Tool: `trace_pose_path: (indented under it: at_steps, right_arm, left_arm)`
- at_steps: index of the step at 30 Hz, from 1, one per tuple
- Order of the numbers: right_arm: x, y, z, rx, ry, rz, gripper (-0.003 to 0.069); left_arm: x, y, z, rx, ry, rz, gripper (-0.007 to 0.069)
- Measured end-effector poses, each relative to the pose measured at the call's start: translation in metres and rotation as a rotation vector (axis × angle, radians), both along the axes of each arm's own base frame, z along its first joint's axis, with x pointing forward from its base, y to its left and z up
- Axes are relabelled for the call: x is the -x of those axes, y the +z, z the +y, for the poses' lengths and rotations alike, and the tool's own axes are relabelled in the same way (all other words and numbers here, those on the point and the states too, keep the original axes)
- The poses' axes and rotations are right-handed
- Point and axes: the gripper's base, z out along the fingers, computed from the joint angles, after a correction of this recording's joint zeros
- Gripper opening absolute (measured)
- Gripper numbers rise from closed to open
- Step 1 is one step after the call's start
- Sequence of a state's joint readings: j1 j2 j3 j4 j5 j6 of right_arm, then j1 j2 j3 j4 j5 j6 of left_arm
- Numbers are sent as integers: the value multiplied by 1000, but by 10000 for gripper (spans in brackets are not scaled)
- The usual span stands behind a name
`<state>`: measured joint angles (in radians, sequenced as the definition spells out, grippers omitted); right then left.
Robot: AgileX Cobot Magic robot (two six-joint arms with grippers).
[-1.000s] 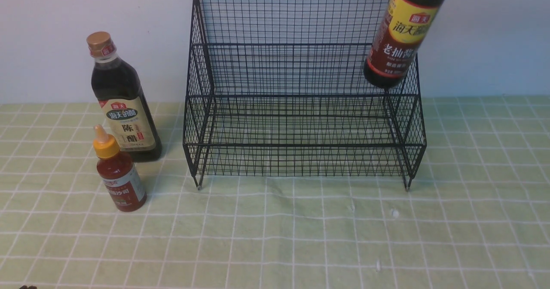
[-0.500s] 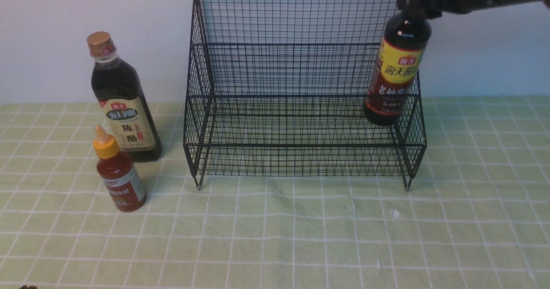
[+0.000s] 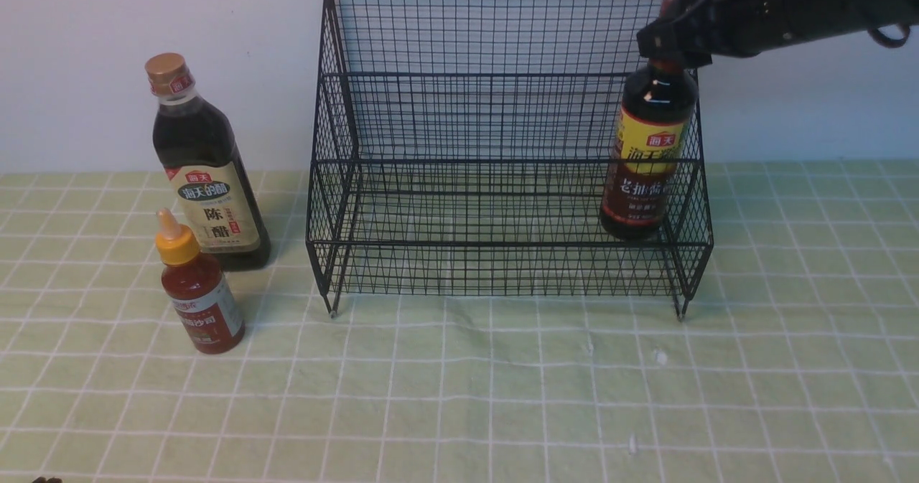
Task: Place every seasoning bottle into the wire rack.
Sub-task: Use the right arm to put the condiment bottle back on the shelf, then use the left arm to grab the condiment bottle closest to it
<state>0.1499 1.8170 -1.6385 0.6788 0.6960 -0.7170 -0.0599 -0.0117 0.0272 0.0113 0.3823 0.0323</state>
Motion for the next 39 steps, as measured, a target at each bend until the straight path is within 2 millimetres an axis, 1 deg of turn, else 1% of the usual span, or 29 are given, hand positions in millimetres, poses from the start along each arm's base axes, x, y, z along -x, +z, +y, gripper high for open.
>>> trace_pose_path:
  at_steps: [4, 5, 7, 11, 15, 16, 17, 18, 19, 20, 21, 22, 23, 26, 27, 29, 30, 31, 32, 33, 34, 35, 36, 37, 38, 39]
  right_arm:
    - [2, 4, 1, -24, -7, 5, 401]
    - [2, 4, 1, -23, -7, 5, 402]
    - [6, 10, 1, -27, -3, -1, 410]
    - [20, 33, -2, -28, -15, -44, 411]
    - [42, 63, -11, 6, -55, -102, 397]
    - [45, 66, -13, 24, -63, -108, 391]
    - [54, 74, -16, 41, -85, -105, 376]
    - [59, 79, -19, 57, -95, -106, 367]
    - [61, 80, -19, 54, -100, -95, 361]
    - [76, 89, -24, 77, -127, -71, 328]
    - [78, 90, -25, 74, -132, -55, 318]
    - [94, 99, -30, 86, -158, -30, 274]
    - [103, 103, -32, 87, -174, -5, 236]
    - [137, 125, -41, 78, -223, 3, 83]
    - [148, 132, -42, 65, -232, -10, 44]
    - [160, 141, -44, 50, -236, -31, 20]
    - [170, 148, -45, 31, -238, -50, 7]
    - [196, 162, -47, -20, -233, -100, -5]
    - [209, 168, -48, -48, -230, -126, -8]
    - [215, 169, -48, -60, -229, -136, -9]
    - [240, 174, -51, -117, -230, -201, -11]
    - [243, 174, -51, -120, -228, -203, -11]
    - [263, 172, -54, -166, -235, -260, -11]
    - [269, 171, -55, -178, -239, -277, -11]
    - [291, 160, -60, -227, -259, -354, -11]
    - [302, 152, -63, -248, -270, -396, -11]
  left_arm:
    - [0, 0, 0, 0, 0, 0, -6]
    - [0, 0, 0, 0, 0, 0, -6]
    - [0, 0, 0, 0, 0, 0, -6]
    - [0, 0, 0, 0, 0, 0, -6]
    - [0, 0, 0, 0, 0, 0, -6]
    - [0, 0, 0, 0, 0, 0, -6]
    - [0, 0, 0, 0, 0, 0, -6]
    - [0, 0, 0, 0, 0, 0, -6]
    - [0, 0, 0, 0, 0, 0, -6]
    - [0, 0, 0, 0, 0, 0, -6]
    - [0, 0, 0, 0, 0, 0, -6]
    - [0, 0, 0, 0, 0, 0, -6]
    - [0, 0, 0, 0, 0, 0, -6]
    - [0, 0, 0, 0, 0, 0, -6]
    - [0, 0, 0, 0, 0, 0, -6]
    - [0, 0, 0, 0, 0, 0, -6]
    - [0, 0, 0, 0, 0, 0, -6]
    - [0, 0, 0, 0, 0, 0, -6]
    - [0, 0, 0, 0, 0, 0, -6]
    - [0, 0, 0, 0, 0, 0, -6]
    - [0, 0, 0, 0, 0, 0, -6]
    - [0, 0, 0, 0, 0, 0, -6]
    - [0, 0, 0, 0, 0, 0, -6]
    - [0, 0, 0, 0, 0, 0, -6]
    - [0, 0, 0, 0, 0, 0, -6]
    - [0, 0, 0, 0, 0, 0, -6]
